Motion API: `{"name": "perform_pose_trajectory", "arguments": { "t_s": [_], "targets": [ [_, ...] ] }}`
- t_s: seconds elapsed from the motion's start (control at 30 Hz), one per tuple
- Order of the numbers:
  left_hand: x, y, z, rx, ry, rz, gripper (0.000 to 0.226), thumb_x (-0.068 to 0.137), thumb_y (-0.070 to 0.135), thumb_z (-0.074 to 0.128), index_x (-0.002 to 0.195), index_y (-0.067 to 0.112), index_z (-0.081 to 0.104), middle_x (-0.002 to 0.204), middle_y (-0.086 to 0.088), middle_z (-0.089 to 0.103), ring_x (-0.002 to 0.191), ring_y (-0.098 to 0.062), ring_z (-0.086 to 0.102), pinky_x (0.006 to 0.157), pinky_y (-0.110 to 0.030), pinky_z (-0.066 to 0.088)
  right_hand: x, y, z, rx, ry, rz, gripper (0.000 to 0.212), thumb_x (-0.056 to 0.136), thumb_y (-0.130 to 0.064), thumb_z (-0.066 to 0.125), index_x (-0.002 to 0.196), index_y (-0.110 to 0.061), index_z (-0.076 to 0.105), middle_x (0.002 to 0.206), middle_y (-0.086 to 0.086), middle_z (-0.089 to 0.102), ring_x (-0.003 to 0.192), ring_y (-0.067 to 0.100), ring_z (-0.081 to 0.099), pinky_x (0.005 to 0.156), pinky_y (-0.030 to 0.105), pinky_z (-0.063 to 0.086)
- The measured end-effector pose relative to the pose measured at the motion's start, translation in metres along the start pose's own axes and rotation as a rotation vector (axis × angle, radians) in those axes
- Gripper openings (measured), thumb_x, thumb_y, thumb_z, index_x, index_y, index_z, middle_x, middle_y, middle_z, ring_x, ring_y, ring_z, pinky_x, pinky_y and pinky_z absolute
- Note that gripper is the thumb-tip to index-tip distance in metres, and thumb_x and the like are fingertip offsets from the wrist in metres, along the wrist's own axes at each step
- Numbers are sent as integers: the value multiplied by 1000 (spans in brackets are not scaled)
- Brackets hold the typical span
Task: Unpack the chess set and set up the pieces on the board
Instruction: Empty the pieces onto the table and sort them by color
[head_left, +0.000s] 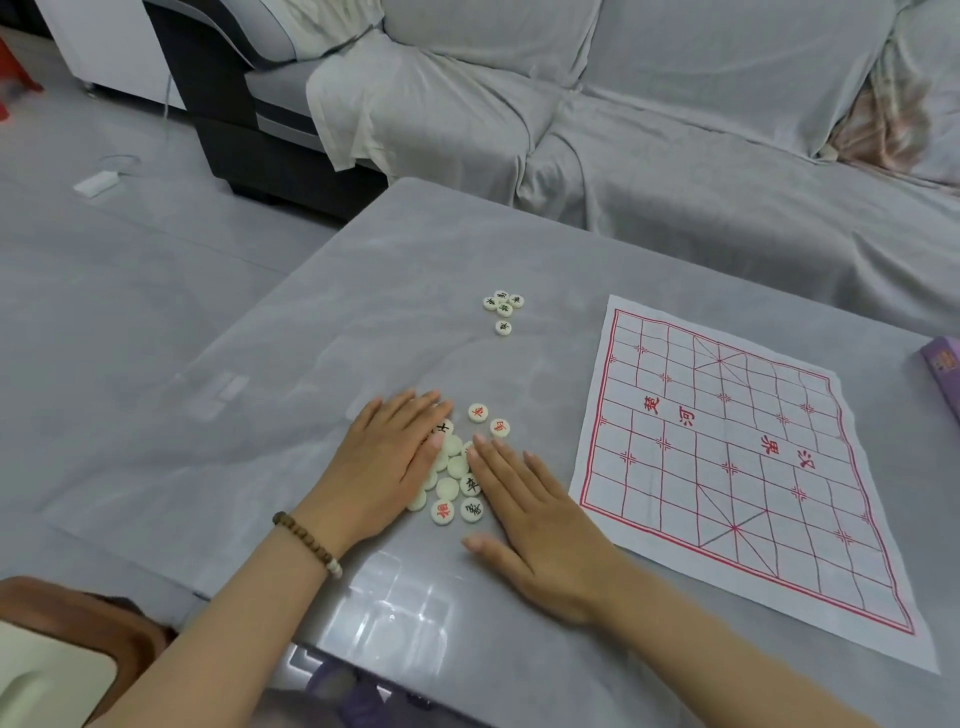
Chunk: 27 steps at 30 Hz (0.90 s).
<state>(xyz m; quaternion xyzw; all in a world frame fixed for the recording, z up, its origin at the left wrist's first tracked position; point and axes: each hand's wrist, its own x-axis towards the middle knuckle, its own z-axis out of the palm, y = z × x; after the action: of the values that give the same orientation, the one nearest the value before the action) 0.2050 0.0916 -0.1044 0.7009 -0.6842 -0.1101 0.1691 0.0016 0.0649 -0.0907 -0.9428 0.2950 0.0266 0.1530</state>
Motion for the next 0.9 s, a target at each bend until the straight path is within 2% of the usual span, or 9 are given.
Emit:
{"name": "perform_pose_trajectory", "arguments": {
  "t_s": [0.4,0.6,0.9],
  "targets": [
    [-4,-8,0,28,23,-13,73,82,53,-6,144,30,25,153,12,21,142,-7,9,114,-28,-3,34,22,-7,-38,-26,27,73,83,-64,-2,147,-31,-11,154,-11,-22,137,5,-30,115,30,-15],
    [-4,-15,-9,-3,95,-89,74,83,52,-7,145,26,24,153,10,19,142,-7,4,116,-30,-6,64,26,-15,10,-22,123,65,87,-65,11,146,-42,-7,155,-4,-22,139,17,-30,116,35,-13],
    [4,-24,-17,-68,197,-168,73,85,52,-4,144,24,26,152,11,21,142,-5,3,114,-25,-7,149,22,-26,79,-27,128,62,96,-54,18,150,-29,-1,157,-2,-16,142,12,-19,114,30,-11]
  ]
}}
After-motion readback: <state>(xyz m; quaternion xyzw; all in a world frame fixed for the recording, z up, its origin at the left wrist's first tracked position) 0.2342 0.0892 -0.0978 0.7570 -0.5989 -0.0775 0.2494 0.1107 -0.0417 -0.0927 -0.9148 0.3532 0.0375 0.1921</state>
